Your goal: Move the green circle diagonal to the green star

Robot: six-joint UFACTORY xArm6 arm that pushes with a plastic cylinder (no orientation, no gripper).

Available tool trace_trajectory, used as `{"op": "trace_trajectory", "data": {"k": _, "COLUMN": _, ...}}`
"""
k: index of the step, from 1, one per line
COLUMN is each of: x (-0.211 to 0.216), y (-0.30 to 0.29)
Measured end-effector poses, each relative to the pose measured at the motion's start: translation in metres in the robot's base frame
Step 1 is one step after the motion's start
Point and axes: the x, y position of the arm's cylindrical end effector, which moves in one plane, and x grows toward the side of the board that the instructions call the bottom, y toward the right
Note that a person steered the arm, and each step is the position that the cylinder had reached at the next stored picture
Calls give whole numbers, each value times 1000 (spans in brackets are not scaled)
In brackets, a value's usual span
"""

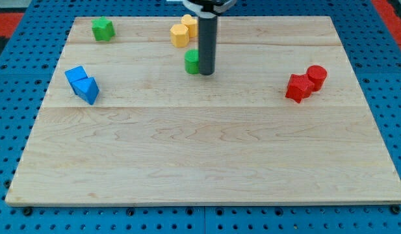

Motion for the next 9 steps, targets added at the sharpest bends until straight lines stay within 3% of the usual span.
{"op": "trace_trajectory", "data": {"k": 6, "x": -23, "y": 18}}
{"op": "trace_trajectory", "data": {"k": 9, "x": -25, "y": -90}}
